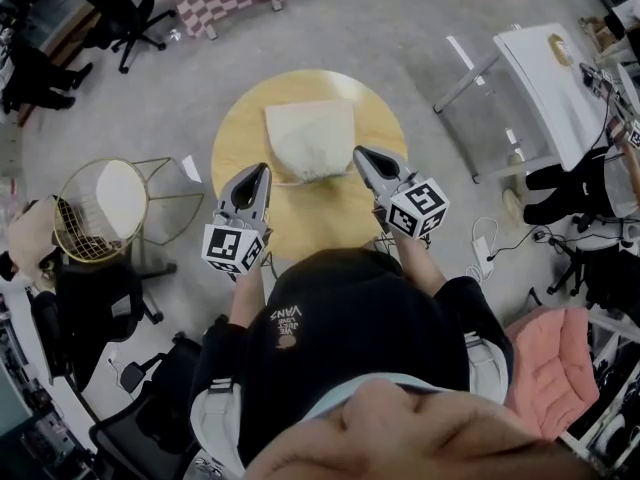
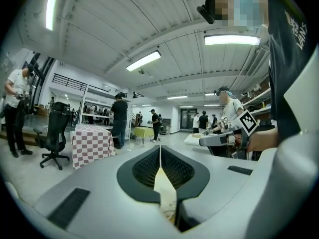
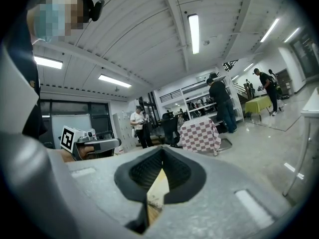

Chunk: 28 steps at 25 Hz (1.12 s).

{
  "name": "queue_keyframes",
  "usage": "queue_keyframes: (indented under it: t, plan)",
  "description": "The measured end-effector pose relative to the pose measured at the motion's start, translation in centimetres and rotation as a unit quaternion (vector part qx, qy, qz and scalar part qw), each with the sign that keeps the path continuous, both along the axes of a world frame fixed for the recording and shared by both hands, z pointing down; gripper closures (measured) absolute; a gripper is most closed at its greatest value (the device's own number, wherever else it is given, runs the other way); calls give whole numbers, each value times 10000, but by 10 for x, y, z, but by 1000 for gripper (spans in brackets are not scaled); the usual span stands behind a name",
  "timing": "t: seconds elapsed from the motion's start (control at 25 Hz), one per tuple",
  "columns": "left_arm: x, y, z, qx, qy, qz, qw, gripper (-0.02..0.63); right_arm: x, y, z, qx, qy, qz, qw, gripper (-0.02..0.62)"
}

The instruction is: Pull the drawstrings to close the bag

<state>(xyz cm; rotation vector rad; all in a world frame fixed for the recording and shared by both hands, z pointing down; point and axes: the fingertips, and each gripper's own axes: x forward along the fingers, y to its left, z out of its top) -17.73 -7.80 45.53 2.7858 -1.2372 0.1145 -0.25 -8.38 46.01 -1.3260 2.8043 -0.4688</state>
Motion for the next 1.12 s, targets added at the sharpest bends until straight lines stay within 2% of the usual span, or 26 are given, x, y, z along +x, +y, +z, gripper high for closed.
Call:
queue_keyframes:
  t: [0.6, 1.12]
  plan:
    - [-4, 9, -1, 49, 177, 212, 9996, 592, -10, 13, 2, 45, 164, 106, 9998, 598]
    - [3, 5, -2, 52, 90, 343, 9994, 592, -14, 8, -1, 35, 211, 66, 9997, 598]
